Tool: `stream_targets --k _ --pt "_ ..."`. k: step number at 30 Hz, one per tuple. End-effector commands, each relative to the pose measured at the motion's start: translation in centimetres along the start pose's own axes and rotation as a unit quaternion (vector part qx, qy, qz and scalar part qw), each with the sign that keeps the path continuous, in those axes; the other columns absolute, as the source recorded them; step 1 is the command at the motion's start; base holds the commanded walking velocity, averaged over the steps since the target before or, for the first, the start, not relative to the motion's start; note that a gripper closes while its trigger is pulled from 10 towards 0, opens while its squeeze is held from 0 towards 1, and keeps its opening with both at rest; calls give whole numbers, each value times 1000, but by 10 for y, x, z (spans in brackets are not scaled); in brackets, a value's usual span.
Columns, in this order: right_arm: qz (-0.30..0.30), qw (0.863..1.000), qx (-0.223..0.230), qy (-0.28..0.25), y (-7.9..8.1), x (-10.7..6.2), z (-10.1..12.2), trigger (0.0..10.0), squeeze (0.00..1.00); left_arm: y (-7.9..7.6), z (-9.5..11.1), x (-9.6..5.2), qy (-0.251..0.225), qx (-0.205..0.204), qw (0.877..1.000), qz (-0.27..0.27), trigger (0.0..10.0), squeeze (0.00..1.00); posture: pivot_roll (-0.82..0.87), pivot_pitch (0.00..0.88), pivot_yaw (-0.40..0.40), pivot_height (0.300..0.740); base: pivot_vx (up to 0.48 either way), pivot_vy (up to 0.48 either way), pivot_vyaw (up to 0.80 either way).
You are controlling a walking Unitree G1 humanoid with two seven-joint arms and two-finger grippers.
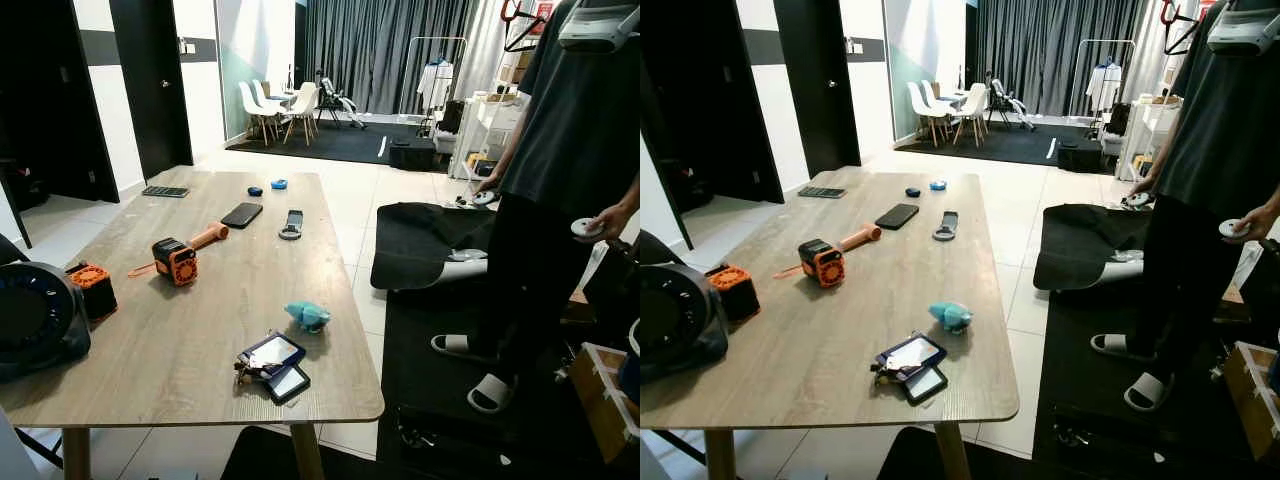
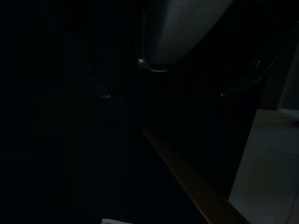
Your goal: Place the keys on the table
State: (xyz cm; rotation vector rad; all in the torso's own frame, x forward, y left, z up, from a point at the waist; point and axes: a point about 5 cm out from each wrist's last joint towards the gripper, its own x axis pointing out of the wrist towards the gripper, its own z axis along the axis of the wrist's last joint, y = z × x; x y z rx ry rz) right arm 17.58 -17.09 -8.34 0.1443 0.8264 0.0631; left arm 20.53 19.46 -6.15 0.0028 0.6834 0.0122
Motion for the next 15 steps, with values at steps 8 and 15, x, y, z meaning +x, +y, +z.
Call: stream_targets --k 8,15 --pt "-4 1000 0 6 -2 -1 -2 10000 0 0 2 2 16 27 1000 4 10000 0 77 0 -3 740 0 -347 0" --pt "-6 1000 1 6 -3 -1 -3 10000 0 2 0 2 25 21 999 11 10000 0 75 0 -2 740 0 -69 0"
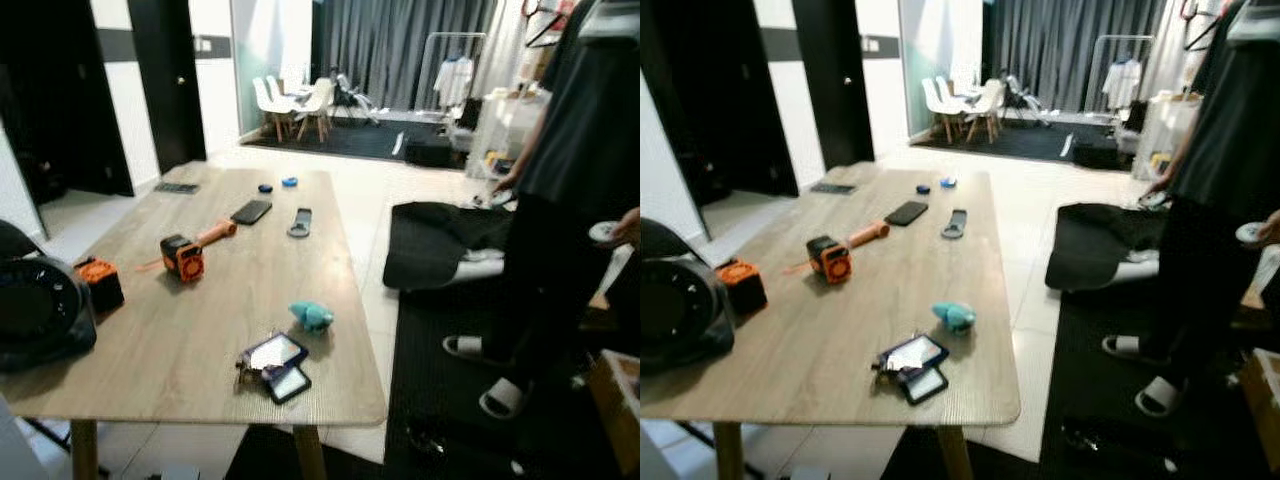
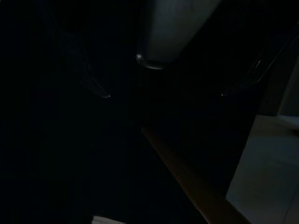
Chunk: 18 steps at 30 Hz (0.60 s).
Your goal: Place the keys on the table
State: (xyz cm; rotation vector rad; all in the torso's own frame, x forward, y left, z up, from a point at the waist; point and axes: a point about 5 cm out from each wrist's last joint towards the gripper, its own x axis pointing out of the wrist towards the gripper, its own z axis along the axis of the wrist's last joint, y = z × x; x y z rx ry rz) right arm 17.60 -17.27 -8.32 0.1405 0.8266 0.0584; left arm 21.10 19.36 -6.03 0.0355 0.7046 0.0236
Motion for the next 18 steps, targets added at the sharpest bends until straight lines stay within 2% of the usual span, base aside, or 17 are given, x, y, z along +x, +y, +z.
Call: stream_targets --k 1,18 --pt "-3 1000 2 6 -1 -1 -4 10000 0 2 -5 -1 15 8 1000 -1 10000 0 76 0 -2 740 0 0 0" --pt "-4 1000 3 8 -1 -2 -6 10000 0 3 -6 -1 18 4 1000 0 10000 0 74 0 0 740 0 0 0"
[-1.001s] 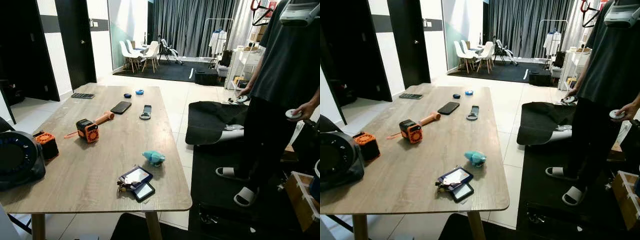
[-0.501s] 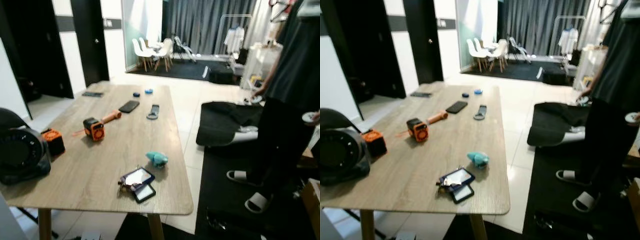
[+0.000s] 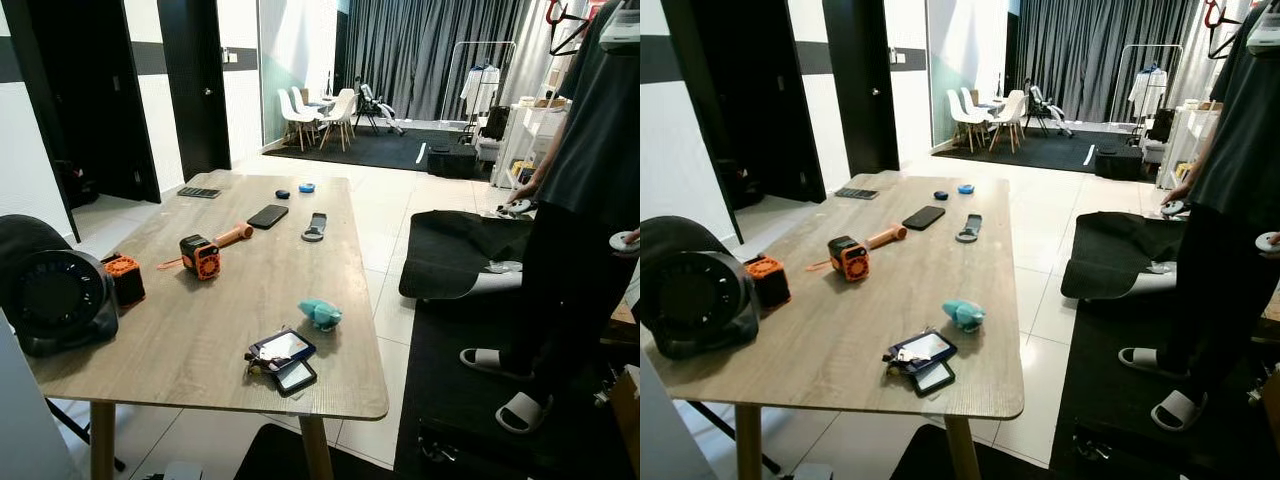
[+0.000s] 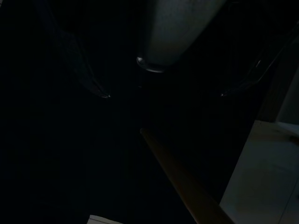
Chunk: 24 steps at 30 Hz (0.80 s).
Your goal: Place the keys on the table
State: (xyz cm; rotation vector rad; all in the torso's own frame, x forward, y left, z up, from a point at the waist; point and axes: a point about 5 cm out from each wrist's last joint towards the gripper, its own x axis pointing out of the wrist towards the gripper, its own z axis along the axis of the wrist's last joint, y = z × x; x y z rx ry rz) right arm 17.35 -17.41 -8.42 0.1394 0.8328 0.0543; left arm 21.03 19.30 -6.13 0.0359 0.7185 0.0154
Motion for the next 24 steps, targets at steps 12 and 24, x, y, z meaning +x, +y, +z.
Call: stream_targets --k 12,24 --pt "-29 998 26 -55 -15 -2 15 10000 0 -2 31 -8 -128 28 980 -147 10000 0 60 0 10 740 0 0 0" --pt "-32 998 19 -45 -21 -5 10 10000 0 15 46 -47 -154 115 902 -386 10000 0 68 0 7 740 0 0 0"
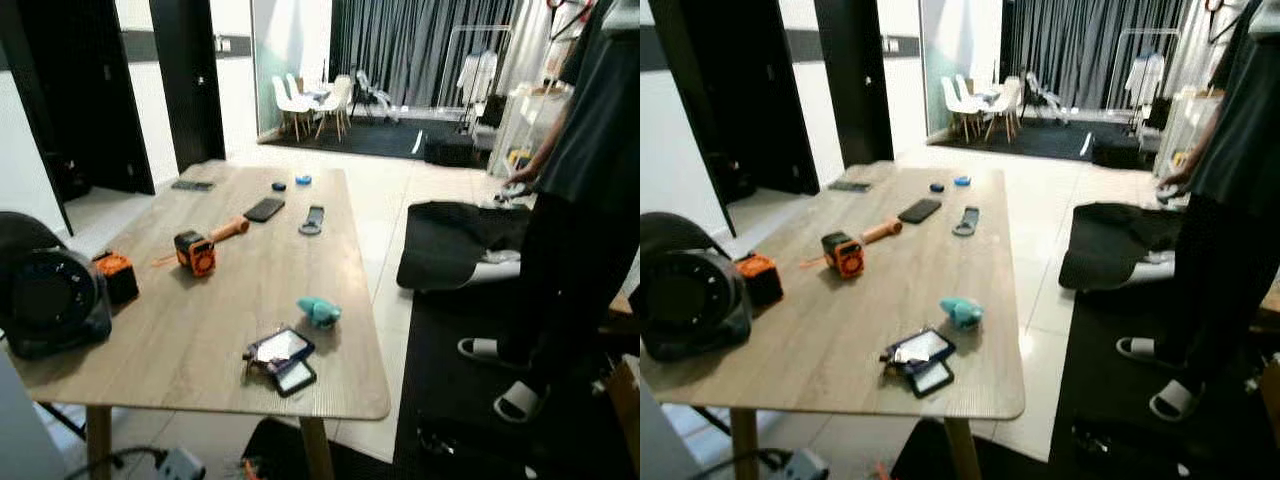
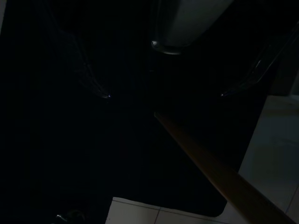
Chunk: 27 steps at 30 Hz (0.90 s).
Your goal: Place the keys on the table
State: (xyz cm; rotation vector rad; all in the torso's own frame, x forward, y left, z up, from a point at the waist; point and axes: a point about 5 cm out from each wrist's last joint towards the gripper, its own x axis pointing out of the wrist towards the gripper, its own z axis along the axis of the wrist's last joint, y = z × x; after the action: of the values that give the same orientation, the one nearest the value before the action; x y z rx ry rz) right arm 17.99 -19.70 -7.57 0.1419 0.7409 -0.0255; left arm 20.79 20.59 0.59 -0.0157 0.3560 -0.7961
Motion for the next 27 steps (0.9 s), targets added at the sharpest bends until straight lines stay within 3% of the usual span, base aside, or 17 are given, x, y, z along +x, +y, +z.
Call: stream_targets --k 1,5,8,16,17,18,19,20,27 --pt "1 1000 4 3 1 -1 -3 10000 0 -2 4 -2 -2 -11 1000 -23 10000 0 66 0 9 740 0 0 0" --pt "2 1000 7 1 3 0 -2 10000 0 -1 23 -1 -28 -27 998 -53 10000 0 64 0 11 740 0 0 0" --pt "4 1000 10 2 4 1 -2 10000 0 -2 43 -4 -34 -34 993 -107 10000 0 64 0 11 740 0 0 0" --pt "4 1000 11 5 4 0 -3 10000 0 -3 64 -10 -33 -33 987 -155 10000 0 62 0 15 740 0 0 0" --pt "4 1000 11 6 3 0 -3 10000 0 -6 77 -7 -50 -34 983 -172 10000 0 60 0 15 740 0 0 0" --pt "4 1000 11 6 3 0 -3 10000 0 -6 77 -7 -50 -34 983 -172 10000 0 60 0 15 740 0 0 0" --pt "2 1000 11 6 2 0 -4 10000 0 -14 103 2 -99 -44 976 -189 10000 0 59 0 14 740 0 0 0" --pt "2 1000 11 7 2 0 -4 10000 0 -18 115 9 -118 -64 972 -193 10000 0 59 0 14 740 0 0 0" --pt "1 1000 12 6 3 0 -3 10000 0 -31 137 24 -153 -87 962 -210 10000 0 58 0 15 740 0 0 0"
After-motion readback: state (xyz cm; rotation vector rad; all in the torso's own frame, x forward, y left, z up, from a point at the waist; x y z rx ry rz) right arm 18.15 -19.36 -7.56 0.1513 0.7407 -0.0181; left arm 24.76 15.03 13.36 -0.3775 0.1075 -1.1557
